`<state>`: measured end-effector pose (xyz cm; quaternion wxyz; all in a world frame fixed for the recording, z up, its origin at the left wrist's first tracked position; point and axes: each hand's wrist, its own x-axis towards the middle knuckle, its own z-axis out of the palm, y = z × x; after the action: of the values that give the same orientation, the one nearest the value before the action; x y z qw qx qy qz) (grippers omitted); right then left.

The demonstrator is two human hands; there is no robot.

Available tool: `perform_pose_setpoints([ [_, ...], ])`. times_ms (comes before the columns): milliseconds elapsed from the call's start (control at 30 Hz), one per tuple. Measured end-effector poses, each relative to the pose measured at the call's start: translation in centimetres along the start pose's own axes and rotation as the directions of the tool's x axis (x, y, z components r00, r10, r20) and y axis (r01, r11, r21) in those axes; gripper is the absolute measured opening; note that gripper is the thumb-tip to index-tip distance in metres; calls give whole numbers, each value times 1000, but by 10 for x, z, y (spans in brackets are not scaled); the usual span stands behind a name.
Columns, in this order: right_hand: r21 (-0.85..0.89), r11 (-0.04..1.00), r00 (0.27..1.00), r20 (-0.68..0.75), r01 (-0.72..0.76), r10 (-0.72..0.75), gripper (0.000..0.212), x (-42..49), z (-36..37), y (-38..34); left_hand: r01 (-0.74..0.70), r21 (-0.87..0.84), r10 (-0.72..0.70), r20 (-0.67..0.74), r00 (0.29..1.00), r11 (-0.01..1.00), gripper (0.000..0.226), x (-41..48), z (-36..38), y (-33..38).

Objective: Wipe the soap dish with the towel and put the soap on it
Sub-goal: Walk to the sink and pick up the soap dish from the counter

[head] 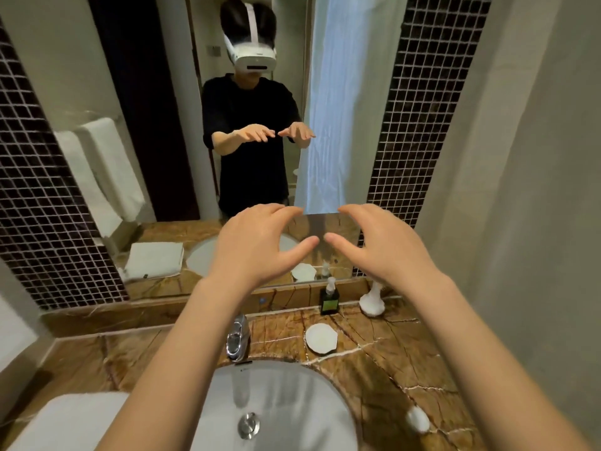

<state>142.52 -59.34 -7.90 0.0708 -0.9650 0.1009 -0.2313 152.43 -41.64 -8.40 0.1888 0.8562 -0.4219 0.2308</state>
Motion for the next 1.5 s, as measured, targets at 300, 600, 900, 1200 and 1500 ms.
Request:
perform_pose_setpoints([
  [300,181,980,994,79,-84,70,64,-7,106,52,188,-233,-163,122,979,954,61,-22,132,-12],
  [600,329,868,918,269,-372,291,53,-60,262,107,387,-382,-277,313,908,839,59,-90,277,-32],
  [900,339,787,840,385,-515,384,50,-103,368,131,444,-339,-280,435,856,829,55,-143,368,-49],
  [1200,398,442,594,555,-804,582,37,-90,405,143,394,-223,-250,485,838,891,61,-141,376,-48],
  [1500,477,190,490,652,-858,579,31,-79,416,144,389,-211,-256,468,845,897,61,-145,368,-49],
])
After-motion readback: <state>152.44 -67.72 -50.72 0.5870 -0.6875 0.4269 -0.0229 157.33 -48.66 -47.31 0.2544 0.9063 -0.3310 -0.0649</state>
